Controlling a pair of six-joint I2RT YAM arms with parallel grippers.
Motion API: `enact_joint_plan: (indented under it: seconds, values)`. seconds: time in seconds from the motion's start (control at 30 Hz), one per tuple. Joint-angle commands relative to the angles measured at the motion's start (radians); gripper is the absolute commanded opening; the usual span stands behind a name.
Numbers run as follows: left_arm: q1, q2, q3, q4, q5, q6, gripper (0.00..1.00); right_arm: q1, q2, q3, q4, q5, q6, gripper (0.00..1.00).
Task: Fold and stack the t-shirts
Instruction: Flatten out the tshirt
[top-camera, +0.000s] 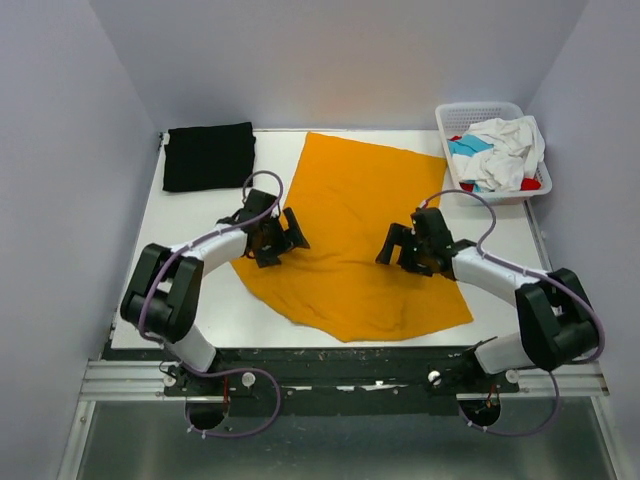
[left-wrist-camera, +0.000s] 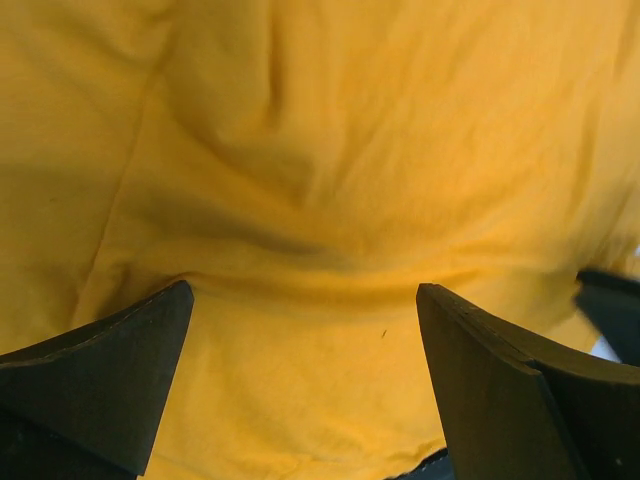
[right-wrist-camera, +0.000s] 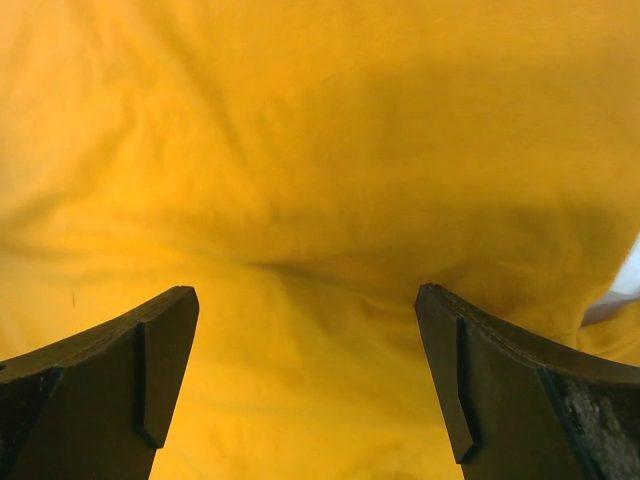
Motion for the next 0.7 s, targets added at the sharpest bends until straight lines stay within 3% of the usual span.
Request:
enact_joint_plan:
  seconds: [0.0,0.13,0.23,0.3,0.43,0.57,0.67]
  values:
    - [0.04,0.179,0.197,-0.112,-0.001,0.028,0.99,0.093,-0.084,-0.164,0.008,-0.235,0.063,1.0]
    - [0.034,0.351,0.415,-0.139,0.162,0.031,0.98,0.305,-0.084,-0.209,0.061,-0.254,0.16,1.0]
    - [0.035,0.466,0.588,-0.186,0.186,0.022,0.98,0.453,-0.008,-0.186,0.162,-0.275,0.226,1.0]
    - [0.033,0.539,0.718,-0.254,0.195,0.018,0.99,0.515,0.08,-0.13,0.224,-0.283,0.216,1.0]
    - [0.034,0.665,0.944,-0.369,0.211,0.046,0.98,0.586,0.213,0.06,0.163,-0.249,0.152,1.0]
    - [0.045,0.658,1.049,-0.431,0.176,0.083,0.99,0.599,0.198,0.138,0.218,-0.24,0.135,1.0]
    - [0.045,0.546,1.035,-0.44,0.11,0.118,0.99,0.599,0.106,0.157,0.127,-0.125,0.096,1.0]
